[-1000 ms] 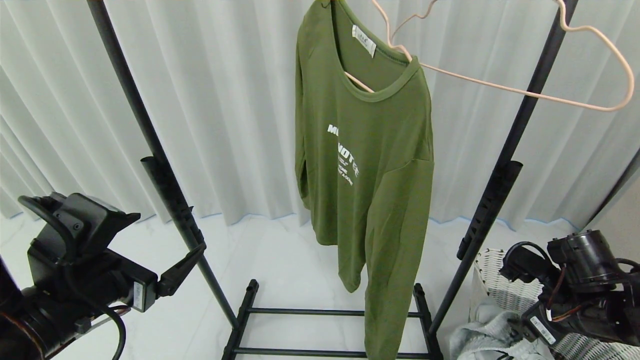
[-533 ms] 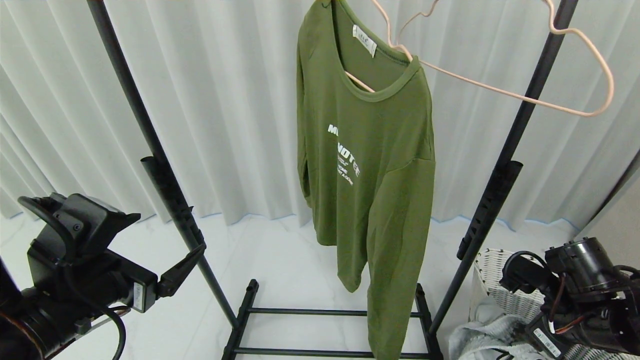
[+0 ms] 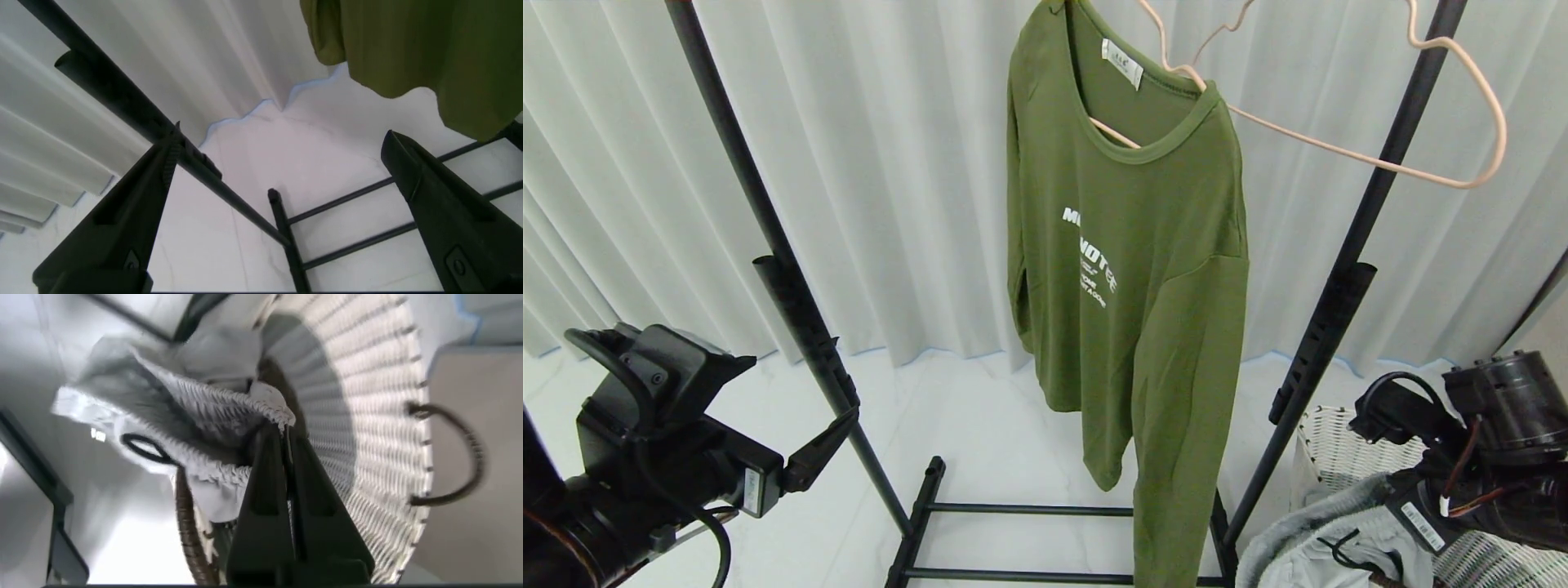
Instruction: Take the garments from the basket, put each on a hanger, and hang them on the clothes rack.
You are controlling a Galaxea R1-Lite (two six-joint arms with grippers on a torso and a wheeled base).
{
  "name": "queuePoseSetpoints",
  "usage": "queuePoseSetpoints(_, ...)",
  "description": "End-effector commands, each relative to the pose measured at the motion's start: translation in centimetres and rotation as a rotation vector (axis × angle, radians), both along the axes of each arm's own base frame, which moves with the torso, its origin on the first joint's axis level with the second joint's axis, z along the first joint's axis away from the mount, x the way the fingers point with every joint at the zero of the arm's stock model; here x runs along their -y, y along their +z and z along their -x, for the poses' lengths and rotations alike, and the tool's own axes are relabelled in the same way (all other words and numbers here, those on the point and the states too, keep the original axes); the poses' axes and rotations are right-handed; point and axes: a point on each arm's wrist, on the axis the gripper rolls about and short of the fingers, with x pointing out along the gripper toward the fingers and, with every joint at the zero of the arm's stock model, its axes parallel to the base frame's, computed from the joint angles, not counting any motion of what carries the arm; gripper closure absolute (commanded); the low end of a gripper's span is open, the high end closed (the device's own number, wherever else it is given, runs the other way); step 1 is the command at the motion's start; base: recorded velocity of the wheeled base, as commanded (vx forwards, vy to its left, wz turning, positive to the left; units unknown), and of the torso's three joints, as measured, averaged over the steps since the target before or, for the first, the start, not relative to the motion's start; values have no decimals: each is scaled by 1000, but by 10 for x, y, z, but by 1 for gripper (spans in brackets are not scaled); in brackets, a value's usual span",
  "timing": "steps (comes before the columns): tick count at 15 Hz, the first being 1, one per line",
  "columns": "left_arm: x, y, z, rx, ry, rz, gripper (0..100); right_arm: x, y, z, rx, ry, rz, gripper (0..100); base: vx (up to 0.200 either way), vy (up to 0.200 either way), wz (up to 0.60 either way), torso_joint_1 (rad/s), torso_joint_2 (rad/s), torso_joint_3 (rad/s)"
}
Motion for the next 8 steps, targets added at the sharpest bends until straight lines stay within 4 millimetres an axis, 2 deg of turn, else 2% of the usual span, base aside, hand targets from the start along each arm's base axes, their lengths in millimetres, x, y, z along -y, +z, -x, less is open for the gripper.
queuePoseSetpoints(1,0,-3,0,-11,0,-2,0,2,37,9,111,6,-44,100,0,0,0,0,0,0)
queuePoseSetpoints(6,-1,-7,4,-24,1,-7,0,-10,105,25,279,97,-127,100,0,0,0,0,0,0)
queuePoseSetpoints(8,-1,-6,4,-18,1,-6,0,-18,130,29,331,147,-161,100,-200,0,0,7,7,0)
